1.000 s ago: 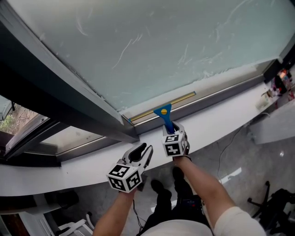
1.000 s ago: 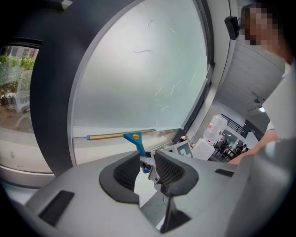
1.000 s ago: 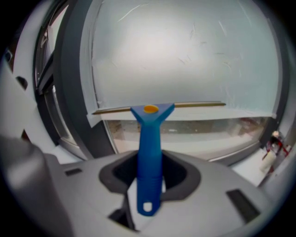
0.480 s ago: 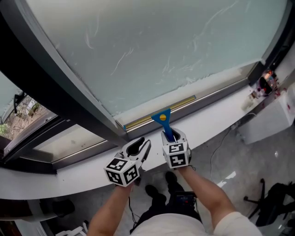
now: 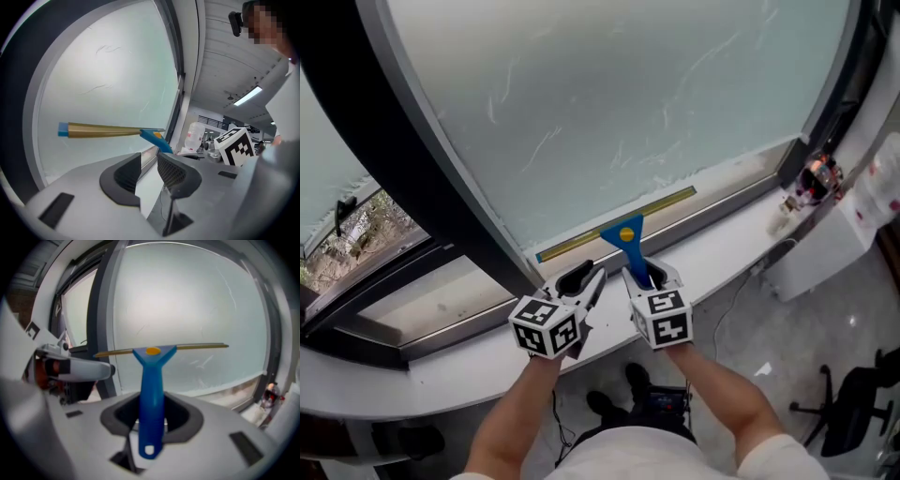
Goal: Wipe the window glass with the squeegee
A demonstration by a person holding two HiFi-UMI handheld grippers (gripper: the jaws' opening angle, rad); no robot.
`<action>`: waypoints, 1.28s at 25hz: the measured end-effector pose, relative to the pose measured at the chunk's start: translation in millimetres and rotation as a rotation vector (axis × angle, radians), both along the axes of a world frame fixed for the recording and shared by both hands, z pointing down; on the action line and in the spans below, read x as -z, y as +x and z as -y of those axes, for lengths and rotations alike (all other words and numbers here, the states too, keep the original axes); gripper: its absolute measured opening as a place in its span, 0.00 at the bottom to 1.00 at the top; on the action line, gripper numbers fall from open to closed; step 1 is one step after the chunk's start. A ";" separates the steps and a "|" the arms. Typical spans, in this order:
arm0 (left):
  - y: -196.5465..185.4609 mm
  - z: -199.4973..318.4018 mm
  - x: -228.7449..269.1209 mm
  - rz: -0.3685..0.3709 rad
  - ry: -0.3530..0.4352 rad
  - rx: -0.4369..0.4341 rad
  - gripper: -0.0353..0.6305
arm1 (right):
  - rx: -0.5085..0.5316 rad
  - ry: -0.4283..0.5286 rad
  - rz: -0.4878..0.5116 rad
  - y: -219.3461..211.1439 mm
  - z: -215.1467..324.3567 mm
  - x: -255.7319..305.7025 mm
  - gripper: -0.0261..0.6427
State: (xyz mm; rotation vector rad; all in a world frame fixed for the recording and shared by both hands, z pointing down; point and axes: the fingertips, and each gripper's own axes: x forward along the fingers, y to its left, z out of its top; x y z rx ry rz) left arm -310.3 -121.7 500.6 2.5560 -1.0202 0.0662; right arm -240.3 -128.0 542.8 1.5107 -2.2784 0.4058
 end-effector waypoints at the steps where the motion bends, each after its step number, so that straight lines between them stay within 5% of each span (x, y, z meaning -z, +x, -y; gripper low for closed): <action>1: 5.5 -0.6 6.2 -0.016 0.000 -0.009 0.25 | 0.000 0.011 -0.002 0.2 -3.5 7.4 0.27; 8: 39.8 -5.1 61.1 -0.170 0.015 -0.079 0.26 | -0.020 0.112 0.005 7.9 -27.1 56.3 0.27; 18: 110.6 -15.1 119.7 -0.273 0.049 -0.148 0.33 | -0.055 0.194 0.050 73.5 -33.1 95.4 0.27; 25: 182.6 5.2 148.0 -0.372 0.058 -0.091 0.34 | 0.000 0.226 0.058 147.6 -36.7 107.7 0.27; 32: 235.0 28.0 149.4 -0.617 -0.080 -0.009 0.26 | 0.037 0.311 0.056 213.8 -37.6 130.6 0.27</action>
